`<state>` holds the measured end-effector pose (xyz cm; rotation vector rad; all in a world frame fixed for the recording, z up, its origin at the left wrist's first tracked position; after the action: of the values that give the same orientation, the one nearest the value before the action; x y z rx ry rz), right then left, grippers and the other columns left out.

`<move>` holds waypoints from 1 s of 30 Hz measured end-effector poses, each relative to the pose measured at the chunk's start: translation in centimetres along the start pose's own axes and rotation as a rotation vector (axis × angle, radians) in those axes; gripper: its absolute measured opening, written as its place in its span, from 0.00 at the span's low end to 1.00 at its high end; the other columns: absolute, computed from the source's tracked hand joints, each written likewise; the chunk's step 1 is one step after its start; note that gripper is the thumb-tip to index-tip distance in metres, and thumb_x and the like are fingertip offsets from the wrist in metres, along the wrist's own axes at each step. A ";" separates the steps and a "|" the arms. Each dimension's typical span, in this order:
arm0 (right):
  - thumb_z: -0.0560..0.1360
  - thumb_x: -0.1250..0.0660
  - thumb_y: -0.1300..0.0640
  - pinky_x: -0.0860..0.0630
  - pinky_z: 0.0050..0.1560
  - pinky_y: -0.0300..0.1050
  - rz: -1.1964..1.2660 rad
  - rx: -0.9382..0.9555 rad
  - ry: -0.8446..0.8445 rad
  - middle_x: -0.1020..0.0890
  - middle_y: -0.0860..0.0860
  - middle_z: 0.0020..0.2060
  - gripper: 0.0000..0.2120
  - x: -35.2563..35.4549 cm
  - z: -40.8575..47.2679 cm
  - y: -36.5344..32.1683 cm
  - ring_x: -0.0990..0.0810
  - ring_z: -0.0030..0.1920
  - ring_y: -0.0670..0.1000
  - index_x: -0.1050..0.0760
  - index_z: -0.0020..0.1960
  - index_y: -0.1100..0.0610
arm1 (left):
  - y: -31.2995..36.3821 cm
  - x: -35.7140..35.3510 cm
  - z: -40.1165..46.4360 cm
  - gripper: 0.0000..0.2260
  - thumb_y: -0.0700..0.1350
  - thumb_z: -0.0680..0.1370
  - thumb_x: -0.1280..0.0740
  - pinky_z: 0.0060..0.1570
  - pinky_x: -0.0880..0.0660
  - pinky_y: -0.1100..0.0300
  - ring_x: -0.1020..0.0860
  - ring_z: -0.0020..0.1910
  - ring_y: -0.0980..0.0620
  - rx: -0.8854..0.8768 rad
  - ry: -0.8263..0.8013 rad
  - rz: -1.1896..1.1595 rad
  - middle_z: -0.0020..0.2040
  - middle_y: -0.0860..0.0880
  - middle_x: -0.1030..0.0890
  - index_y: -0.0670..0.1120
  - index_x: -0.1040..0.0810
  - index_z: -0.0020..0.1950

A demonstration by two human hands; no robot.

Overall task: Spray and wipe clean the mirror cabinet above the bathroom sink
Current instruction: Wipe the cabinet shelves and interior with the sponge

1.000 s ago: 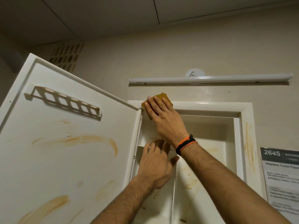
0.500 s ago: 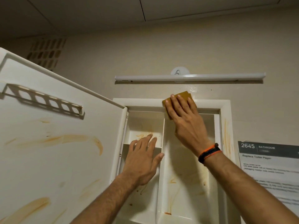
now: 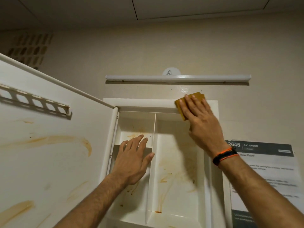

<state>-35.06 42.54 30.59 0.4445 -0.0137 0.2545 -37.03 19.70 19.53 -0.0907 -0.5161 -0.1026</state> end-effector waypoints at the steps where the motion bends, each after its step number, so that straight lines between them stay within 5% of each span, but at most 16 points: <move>1: 0.70 0.37 0.69 0.49 0.77 0.58 0.004 -0.049 -0.003 0.40 0.58 0.77 0.37 0.3 -0.4 0.8 0.44 0.77 0.58 0.42 0.78 0.59 | 0.0 0.0 0.0 0.32 0.64 0.79 0.62 0.76 0.51 0.50 0.49 0.78 0.54 0.000 -0.001 0.003 0.80 0.52 0.47 0.52 0.47 0.80; 6: 0.73 0.39 0.67 0.53 0.78 0.56 0.022 -0.218 0.001 0.42 0.57 0.77 0.35 0.9 -1.3 1.9 0.46 0.78 0.57 0.45 0.79 0.57 | 0.1 0.2 0.0 0.29 0.62 0.82 0.57 0.76 0.51 0.51 0.48 0.78 0.53 -0.005 -0.003 0.001 0.80 0.51 0.46 0.50 0.45 0.79; 14: 0.74 0.44 0.68 0.55 0.78 0.58 0.009 -0.088 -0.050 0.46 0.58 0.78 0.35 -0.4 0.6 -1.7 0.50 0.79 0.58 0.48 0.79 0.58 | 0.2 0.4 -0.1 0.29 0.62 0.81 0.58 0.76 0.51 0.51 0.48 0.78 0.53 0.000 -0.012 0.021 0.80 0.52 0.46 0.51 0.46 0.79; 22: 0.73 0.42 0.73 0.53 0.78 0.55 0.020 -0.227 0.037 0.41 0.58 0.77 0.35 0.2 -1.4 -0.7 0.45 0.78 0.58 0.43 0.78 0.58 | 0.1 0.3 0.0 0.29 0.62 0.81 0.58 0.76 0.52 0.50 0.48 0.78 0.52 0.004 -0.022 0.006 0.80 0.51 0.46 0.50 0.46 0.79; 27: 0.74 0.40 0.72 0.31 0.69 0.51 0.237 -0.375 0.177 0.35 0.56 0.75 0.35 1.3 -2.1 -2.9 0.29 0.70 0.58 0.41 0.78 0.56 | 0.1 0.2 0.0 0.29 0.63 0.81 0.58 0.76 0.52 0.49 0.47 0.78 0.51 -0.005 -0.024 0.006 0.80 0.50 0.46 0.50 0.46 0.79; 30: 0.74 0.41 0.71 0.25 0.59 0.39 0.541 -0.562 0.303 0.19 0.56 0.59 0.31 1.3 -4.0 -5.2 0.20 0.54 0.55 0.34 0.75 0.53 | 0.0 0.1 -0.1 0.30 0.63 0.81 0.57 0.76 0.51 0.49 0.47 0.78 0.50 -0.016 -0.020 0.014 0.80 0.50 0.45 0.50 0.46 0.79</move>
<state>-32.66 40.05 24.89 -0.1718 0.0911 0.8235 -36.84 19.67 19.47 -0.1112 -0.5343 -0.0926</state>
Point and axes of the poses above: each hand's wrist, its own z-axis towards the middle knuckle, its own x-axis out of the back of the hand, y = z × x, the point moved 2 cm from there along z, towards the middle knuckle
